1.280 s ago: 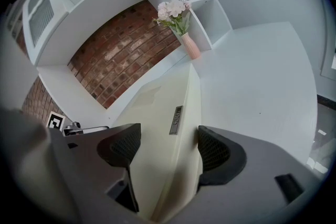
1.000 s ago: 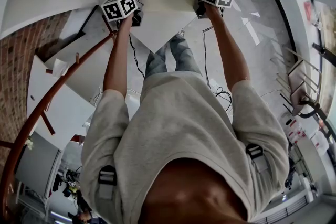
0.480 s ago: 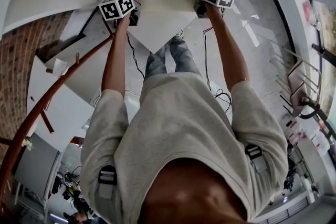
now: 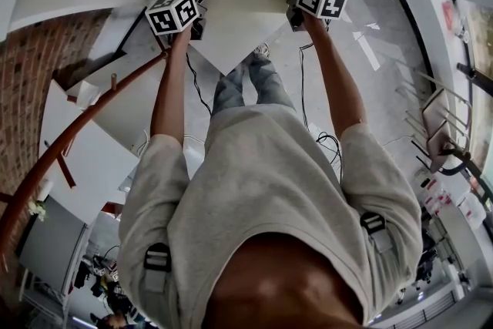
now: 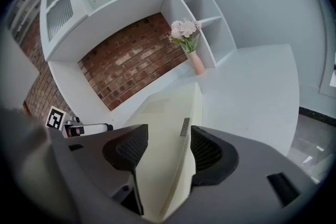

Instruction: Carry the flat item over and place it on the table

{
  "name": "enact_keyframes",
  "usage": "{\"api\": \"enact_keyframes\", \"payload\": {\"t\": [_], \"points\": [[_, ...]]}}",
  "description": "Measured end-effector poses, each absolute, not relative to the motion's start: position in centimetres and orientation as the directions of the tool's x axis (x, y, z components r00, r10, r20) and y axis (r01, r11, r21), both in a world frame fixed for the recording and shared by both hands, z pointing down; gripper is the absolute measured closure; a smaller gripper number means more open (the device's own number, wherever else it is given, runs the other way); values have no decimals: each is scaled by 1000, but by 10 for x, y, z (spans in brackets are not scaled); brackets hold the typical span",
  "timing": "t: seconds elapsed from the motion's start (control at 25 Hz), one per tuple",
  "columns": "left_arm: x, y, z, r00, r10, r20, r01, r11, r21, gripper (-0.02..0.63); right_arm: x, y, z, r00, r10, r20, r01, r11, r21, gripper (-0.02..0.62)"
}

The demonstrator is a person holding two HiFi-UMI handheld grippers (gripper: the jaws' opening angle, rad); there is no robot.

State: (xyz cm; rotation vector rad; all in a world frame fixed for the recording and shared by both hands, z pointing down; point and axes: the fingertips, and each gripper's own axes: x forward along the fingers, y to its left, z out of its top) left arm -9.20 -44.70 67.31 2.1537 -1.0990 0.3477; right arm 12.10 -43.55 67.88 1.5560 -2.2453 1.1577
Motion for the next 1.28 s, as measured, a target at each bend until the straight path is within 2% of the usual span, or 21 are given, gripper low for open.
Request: {"api": "enact_keyframes", "payload": {"t": [0.12, 0.32, 0.44, 0.48, 0.64, 1.0, 1.28], "points": [[-89, -439, 669, 612, -613, 500, -789, -424, 445, 396, 117, -427, 674, -428, -727, 537, -867, 164, -470, 375], [-90, -431, 659, 605, -634, 481, -793, -430, 431, 482, 115, -412, 677, -419, -732, 537, -880, 181, -440, 507], [-92, -426, 653, 593, -648, 478, -804, -436, 405, 542, 114, -405, 670, -418, -740, 527, -880, 186, -436, 542], [-92, -424, 651, 586, -655, 477, -809, -439, 392, 568, 113, -402, 666, -420, -743, 522, -879, 190, -436, 548], [-90, -417, 643, 585, -664, 465, -810, -451, 375, 589, 108, -396, 651, -431, -754, 496, -880, 228, -417, 563], [-83, -406, 607, 605, -679, 416, -796, -517, 314, 589, 103, -383, 605, -434, -803, 408, -890, 311, -333, 568], [-80, -400, 554, 604, -727, 328, -797, -541, 270, 589, 101, -372, 559, -420, -843, 335, -901, 342, -269, 568]]}}
